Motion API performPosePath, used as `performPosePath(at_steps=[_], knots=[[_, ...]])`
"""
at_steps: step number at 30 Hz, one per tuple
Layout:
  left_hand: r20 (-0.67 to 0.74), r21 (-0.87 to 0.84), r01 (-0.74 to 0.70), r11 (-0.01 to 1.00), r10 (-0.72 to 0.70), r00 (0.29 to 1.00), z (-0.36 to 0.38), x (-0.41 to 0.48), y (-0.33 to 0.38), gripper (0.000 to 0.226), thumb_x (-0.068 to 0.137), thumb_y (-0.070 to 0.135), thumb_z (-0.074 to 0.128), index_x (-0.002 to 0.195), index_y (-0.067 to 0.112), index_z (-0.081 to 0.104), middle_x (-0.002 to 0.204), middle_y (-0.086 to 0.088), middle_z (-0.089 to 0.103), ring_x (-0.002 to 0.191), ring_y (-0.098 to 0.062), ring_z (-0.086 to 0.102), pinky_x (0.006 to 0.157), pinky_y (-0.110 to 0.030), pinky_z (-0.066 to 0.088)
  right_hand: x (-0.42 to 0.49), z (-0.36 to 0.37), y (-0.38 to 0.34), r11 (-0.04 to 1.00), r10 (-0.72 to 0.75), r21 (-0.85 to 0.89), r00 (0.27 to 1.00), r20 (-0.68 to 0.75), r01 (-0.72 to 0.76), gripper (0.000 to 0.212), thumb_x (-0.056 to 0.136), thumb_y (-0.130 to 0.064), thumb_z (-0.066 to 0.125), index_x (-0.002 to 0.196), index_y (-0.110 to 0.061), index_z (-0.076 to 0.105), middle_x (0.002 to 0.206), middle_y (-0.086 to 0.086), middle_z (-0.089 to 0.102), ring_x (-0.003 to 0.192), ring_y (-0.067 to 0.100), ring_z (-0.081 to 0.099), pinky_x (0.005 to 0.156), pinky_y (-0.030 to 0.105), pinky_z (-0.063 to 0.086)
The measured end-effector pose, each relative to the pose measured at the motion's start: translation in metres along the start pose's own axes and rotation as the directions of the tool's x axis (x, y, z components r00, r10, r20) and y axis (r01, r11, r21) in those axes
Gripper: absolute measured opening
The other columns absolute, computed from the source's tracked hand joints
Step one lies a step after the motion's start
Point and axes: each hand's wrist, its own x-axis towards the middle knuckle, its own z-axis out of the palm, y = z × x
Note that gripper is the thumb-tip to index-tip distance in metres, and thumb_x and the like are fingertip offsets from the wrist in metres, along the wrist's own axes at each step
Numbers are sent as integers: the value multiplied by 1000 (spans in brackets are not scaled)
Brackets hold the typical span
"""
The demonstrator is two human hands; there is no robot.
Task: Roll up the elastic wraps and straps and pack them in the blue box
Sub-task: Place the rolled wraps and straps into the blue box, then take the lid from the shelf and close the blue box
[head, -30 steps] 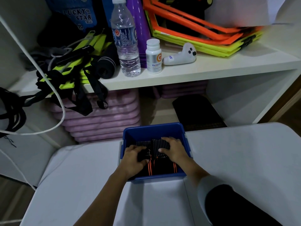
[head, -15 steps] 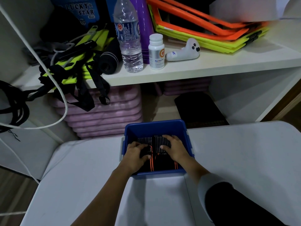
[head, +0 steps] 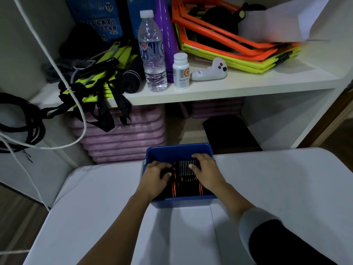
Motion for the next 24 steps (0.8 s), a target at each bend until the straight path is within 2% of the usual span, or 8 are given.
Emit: performPosePath(at_steps=[5, 8, 11, 16, 20, 24], knots=[[-76, -81, -35, 996, 29, 997, -15, -6, 34, 26, 88, 18, 59, 113, 22, 65, 115, -1, 63, 97, -14, 62, 94, -32, 49, -15, -40, -16, 995, -94, -32, 994, -63, 92, 33, 94, -30, 53, 122, -15, 57, 120, 6, 57, 112, 21, 53, 96, 30, 43], [-132, -125, -76, 989, 59, 989, -28, -3, 61, 23, 88, 19, 58, 109, 20, 67, 110, -2, 68, 94, -15, 64, 88, -34, 53, -21, -73, -30, 994, -106, -52, 987, -123, 100, 32, 94, -30, 52, 119, -12, 59, 114, 7, 60, 106, 22, 56, 90, 31, 44], [-181, -100, -157, 982, 137, 974, -46, 4, 92, 22, 88, 21, 58, 108, 17, 67, 108, -4, 68, 92, -16, 65, 84, -29, 52, -26, -110, -47, 987, -143, -109, 966, -216, 122, 30, 94, -30, 52, 117, -13, 60, 112, 7, 60, 104, 23, 57, 86, 32, 46], [-250, -16, -275, 961, 263, 932, -92, 17, 153, 17, 85, 25, 61, 100, 24, 69, 95, 2, 70, 79, -14, 62, 78, -28, 50, -32, -174, -83, 964, -209, -233, 910, -358, 129, 28, 92, -31, 54, 114, -15, 59, 110, 8, 61, 105, 25, 56, 86, 39, 49], [-304, -17, -353, 936, 331, 893, -133, 28, 202, 18, 85, 30, 59, 101, 25, 68, 94, 2, 69, 82, -17, 62, 76, -29, 48, -30, -228, -110, 951, -237, -288, 870, -433, 115, 29, 92, -33, 52, 115, -15, 58, 112, 10, 61, 106, 27, 55, 85, 39, 48], [-418, -4, -435, 901, 393, 819, -175, 35, 252, 17, 84, 28, 58, 96, 22, 68, 88, -1, 70, 85, -22, 64, 76, -32, 51, -26, -284, -134, 947, -289, -287, 768, -572, 143, 27, 92, -27, 51, 111, -10, 59, 106, 14, 62, 100, 31, 57, 81, 38, 46]])
